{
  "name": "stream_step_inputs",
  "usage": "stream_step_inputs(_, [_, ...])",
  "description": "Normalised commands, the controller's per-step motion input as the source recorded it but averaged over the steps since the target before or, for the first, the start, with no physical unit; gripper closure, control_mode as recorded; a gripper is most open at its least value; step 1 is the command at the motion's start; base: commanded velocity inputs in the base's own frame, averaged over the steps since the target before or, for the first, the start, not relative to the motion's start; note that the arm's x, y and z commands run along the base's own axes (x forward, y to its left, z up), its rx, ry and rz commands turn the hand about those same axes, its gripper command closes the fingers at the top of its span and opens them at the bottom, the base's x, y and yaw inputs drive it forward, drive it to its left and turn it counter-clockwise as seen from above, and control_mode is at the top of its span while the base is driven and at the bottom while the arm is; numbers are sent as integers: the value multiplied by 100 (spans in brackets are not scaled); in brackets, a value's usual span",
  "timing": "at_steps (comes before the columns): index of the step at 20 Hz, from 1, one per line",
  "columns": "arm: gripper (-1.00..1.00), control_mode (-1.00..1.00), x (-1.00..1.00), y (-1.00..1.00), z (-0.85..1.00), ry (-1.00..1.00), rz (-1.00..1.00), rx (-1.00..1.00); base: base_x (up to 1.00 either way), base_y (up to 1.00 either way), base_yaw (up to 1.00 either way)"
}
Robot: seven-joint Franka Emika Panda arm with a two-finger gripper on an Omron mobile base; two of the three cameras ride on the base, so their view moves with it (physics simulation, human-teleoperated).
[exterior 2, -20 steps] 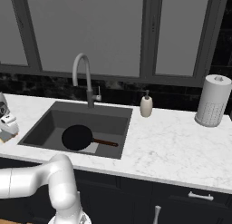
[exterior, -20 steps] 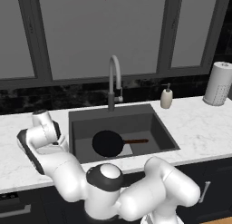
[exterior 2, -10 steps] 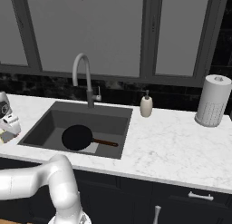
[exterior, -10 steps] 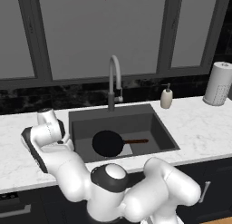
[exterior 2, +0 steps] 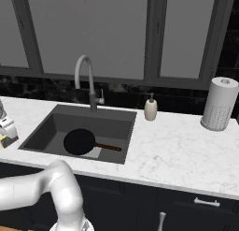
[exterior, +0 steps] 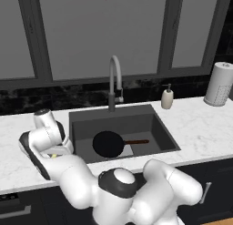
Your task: Pick the pan and sponge and place them into the sink. Then turn on the water.
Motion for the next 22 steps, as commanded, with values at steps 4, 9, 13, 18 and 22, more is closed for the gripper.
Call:
stream_step_inputs(4, [100,-100,-25,0,29,-15,0,0,0,0,0])
stream_step_inputs(9, [100,-100,-28,-2,44,-19,0,0,0,0,0])
stream_step_inputs(13, [100,-100,-30,-30,59,-10,0,1,0,0,0])
stream_step_inputs(18, [100,-100,-23,-58,71,-5,-2,16,0,0,0])
stream_step_inputs(22, [100,-100,-10,-86,44,0,-5,23,0,0,0])
